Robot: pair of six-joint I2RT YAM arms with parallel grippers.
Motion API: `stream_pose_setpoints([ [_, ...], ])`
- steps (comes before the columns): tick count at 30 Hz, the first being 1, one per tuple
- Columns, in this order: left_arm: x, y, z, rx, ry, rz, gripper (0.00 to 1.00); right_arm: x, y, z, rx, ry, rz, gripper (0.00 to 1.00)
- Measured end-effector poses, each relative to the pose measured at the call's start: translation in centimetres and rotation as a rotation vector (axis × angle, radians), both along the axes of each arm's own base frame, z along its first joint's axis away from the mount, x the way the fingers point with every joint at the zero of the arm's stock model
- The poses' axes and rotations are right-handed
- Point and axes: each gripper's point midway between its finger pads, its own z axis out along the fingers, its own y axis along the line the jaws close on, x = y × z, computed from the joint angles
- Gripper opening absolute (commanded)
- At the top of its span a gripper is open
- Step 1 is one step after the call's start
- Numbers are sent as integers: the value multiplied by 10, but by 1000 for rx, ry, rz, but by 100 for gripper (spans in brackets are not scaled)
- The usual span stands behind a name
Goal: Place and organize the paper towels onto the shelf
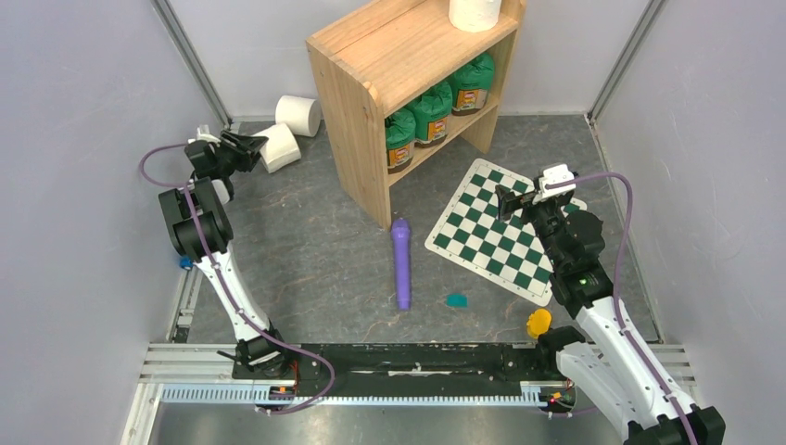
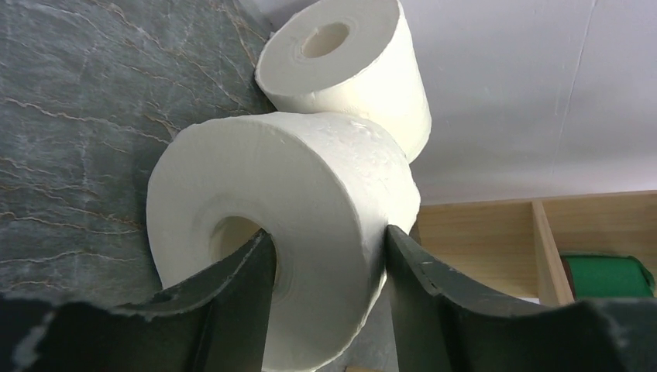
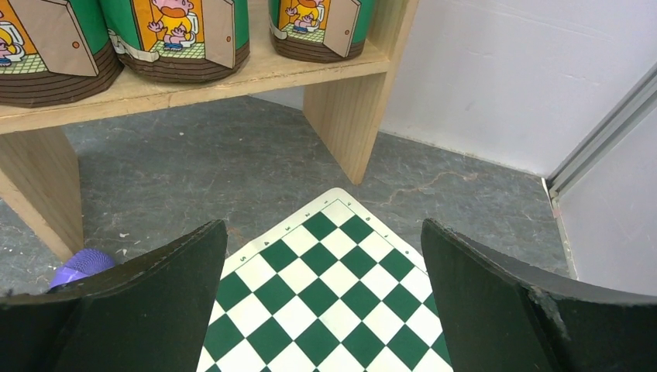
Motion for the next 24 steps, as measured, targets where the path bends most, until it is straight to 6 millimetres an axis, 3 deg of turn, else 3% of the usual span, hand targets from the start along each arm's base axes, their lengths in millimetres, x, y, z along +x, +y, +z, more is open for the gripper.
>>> stream_pose_setpoints([
  [9,-19,-14,2,-31,25,-33,31,0,2,0,2,2,9,98],
  [14,-47,-25,11,-8,82,-44,23,-2,9,-1,10,6,52,98],
  [24,-115,-40,58,237,175,-31,16,-8,43,-9,23,40,218,98],
])
